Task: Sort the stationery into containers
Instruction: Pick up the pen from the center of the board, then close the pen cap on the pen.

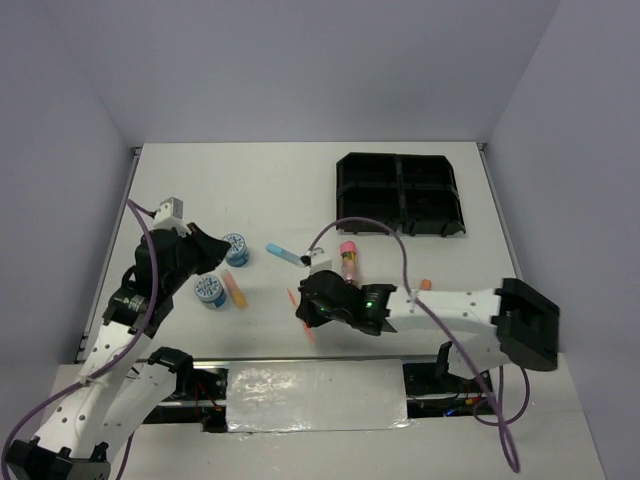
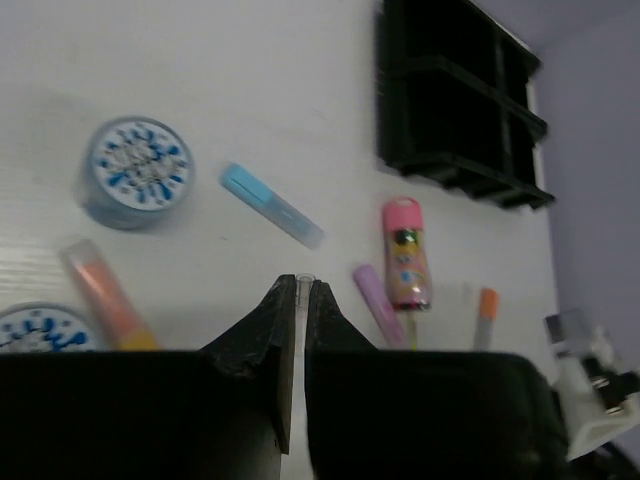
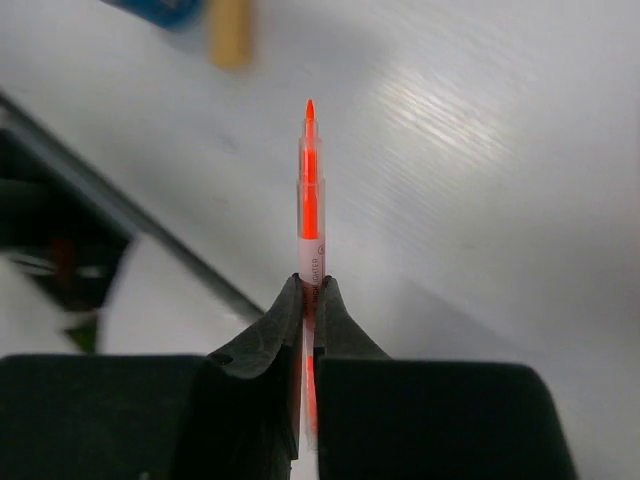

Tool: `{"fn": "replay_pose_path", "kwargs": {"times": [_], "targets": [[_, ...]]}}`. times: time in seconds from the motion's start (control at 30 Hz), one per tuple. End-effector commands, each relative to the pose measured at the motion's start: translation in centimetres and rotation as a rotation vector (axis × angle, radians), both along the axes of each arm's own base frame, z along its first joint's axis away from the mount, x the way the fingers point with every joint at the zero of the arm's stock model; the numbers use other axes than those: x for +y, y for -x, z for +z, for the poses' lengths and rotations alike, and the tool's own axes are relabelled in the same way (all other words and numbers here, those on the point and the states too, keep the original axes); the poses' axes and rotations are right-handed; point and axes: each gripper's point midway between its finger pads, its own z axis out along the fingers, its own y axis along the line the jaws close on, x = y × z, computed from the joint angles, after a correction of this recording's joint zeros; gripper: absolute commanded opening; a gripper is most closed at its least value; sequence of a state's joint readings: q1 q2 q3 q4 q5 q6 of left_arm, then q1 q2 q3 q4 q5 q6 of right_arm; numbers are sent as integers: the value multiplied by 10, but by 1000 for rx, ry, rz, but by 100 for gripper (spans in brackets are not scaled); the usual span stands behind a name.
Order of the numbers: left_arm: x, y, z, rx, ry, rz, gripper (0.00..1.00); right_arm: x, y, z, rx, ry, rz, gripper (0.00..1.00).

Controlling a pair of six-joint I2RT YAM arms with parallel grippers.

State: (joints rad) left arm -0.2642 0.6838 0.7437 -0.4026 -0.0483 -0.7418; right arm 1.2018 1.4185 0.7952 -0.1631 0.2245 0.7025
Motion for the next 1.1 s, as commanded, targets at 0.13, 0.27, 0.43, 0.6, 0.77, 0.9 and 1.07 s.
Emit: {"fn": "replay_pose_path", "kwargs": {"times": [0.13, 0.27, 0.43, 0.6, 0.77, 0.9, 1.07], "targets": [[-72, 14, 87, -359, 440, -347, 0, 32, 22, 149, -105, -665, 105, 0], [-83, 25, 108, -433, 539, -426, 0, 28, 19, 161, -149, -687, 95, 0], [-76, 36, 124, -516, 572, -415, 0, 36, 27, 180, -160, -784, 150, 0], [-77, 39, 126, -515, 582, -424, 0, 42, 25, 188, -191, -796, 169, 0], [-80, 40, 123, -496, 608, -439, 0, 44, 12, 189, -235, -749, 130, 0], [-82, 39, 119, -479, 606, -443, 0, 49, 8, 196, -259, -732, 135, 0], [-85, 39, 113, -459, 607, -454, 0, 52, 2, 192, -277, -704, 125, 0]]}}
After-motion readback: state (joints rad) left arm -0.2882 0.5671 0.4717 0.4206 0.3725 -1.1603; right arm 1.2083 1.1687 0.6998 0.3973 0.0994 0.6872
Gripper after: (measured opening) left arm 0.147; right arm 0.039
